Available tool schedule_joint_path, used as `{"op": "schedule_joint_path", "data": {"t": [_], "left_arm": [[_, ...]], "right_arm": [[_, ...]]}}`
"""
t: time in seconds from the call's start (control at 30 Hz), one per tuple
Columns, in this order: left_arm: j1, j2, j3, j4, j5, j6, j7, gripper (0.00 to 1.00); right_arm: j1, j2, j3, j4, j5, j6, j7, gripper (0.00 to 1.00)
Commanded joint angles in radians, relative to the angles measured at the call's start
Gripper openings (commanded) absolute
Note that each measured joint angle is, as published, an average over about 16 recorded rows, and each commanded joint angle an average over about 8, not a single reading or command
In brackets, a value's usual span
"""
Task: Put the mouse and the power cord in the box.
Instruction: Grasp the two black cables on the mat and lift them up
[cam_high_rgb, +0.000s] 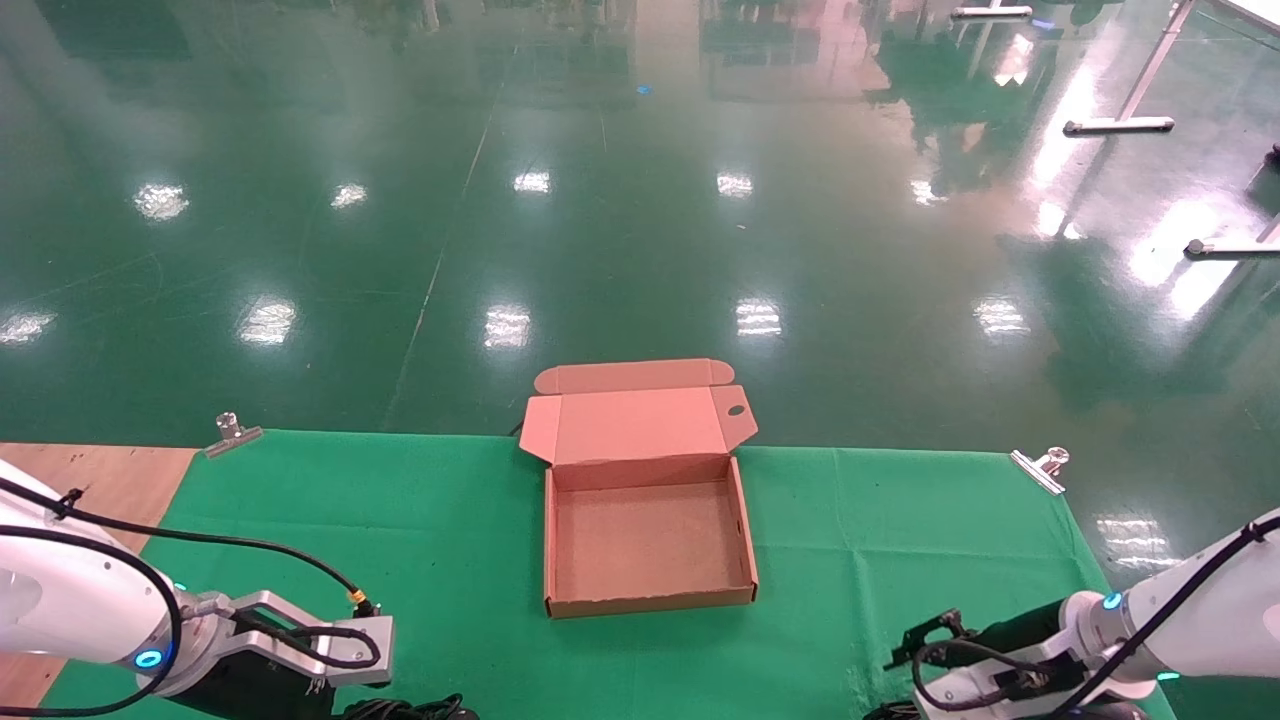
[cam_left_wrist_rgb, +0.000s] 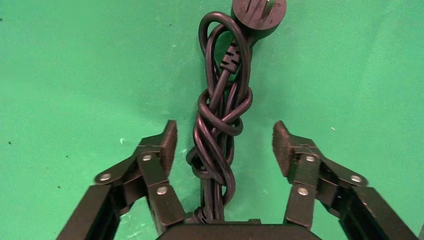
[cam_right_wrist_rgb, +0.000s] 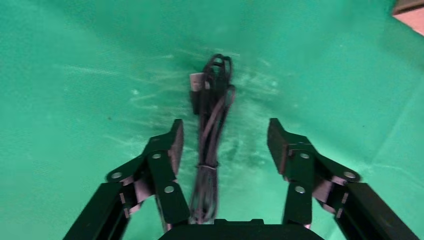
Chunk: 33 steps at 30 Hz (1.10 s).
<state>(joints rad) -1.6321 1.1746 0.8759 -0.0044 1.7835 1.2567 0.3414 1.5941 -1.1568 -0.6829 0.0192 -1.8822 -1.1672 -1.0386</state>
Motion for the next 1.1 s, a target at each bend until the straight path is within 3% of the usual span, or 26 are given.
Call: {"op": "schedule_joint_path", "data": {"t": [0.03,0.77,1.1], "left_arm": [[0.000,-0.002,-0.001,0.002,-0.002,0.000,0.000,0.00],[0.009,0.007,-0.001,0.004,-0.001,0.009,0.002,0.00],[-0.039,0.003,0.009,-0.003,0.013,0.050,0.002,0.00]], "right_arm": [[-0.002,0.000,0.000,-0.004,0.000,0.001,-0.003,0.00],[-0.004,0.018,0.004,-0.023,0.006,0.015,-0.002,0.00],[0.041,0.052,0.026,-0.013,0.037,-0.050,-0.013,0.00]]}}
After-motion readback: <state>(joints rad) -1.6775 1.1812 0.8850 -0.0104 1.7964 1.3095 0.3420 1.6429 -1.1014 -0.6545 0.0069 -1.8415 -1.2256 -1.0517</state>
